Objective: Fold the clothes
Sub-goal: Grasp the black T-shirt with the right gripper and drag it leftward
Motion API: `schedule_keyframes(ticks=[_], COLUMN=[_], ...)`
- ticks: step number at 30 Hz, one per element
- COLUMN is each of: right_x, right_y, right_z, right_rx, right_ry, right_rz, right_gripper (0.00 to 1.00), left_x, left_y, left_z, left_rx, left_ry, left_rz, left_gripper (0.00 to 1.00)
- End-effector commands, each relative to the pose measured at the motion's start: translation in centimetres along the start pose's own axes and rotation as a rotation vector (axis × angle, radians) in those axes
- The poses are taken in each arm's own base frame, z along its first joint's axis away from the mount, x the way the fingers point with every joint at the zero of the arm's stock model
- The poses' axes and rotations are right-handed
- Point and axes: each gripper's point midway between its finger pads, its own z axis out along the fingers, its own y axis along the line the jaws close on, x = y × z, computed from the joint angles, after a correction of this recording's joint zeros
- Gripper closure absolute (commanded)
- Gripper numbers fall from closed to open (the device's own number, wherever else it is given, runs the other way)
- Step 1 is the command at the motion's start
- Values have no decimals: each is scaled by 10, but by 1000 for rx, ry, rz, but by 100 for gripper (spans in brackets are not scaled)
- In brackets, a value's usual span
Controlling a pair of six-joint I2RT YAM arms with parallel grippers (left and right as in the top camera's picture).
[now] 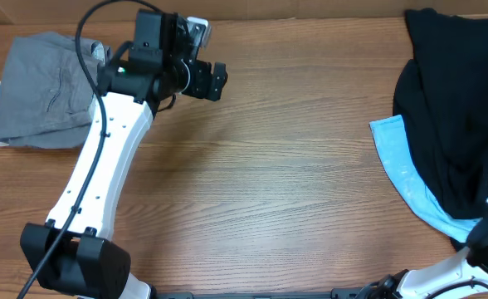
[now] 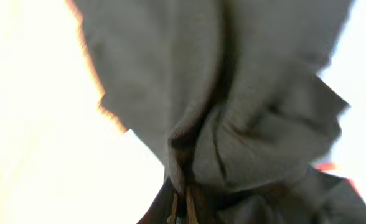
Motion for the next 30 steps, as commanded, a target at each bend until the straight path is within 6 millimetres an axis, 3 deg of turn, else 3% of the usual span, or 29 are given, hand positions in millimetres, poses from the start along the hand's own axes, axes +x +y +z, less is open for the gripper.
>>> schedule_keyframes(ticks=[1,9,16,21,27,30], right_x=[15,85,176,243,324,355], right_y=[64,171,247,284,312,324], right_z=[-12,9,18,16,6,-1], right_rx=[-110,-221,-293,-340,-392,-431], right_ry=[19,149,275,356,449,476], right_rz=[-152,-409,-644,-791,-954,-993], right_gripper=[96,96,96,96,96,96], left_x=[-29,-39,-47,-46,-43,-42], left_y=[-2,12,31,50,87,99], left_z=[-39,-74,-90,-95,-106,-110], left_rx=[-16,-61,-103,-140,-231,-249], left_ry=[-94,-103,-132,-137,-149,-153], left_rz=[2,-26,-54,-84,-136,-155], left_gripper=[5,5,5,5,4,3])
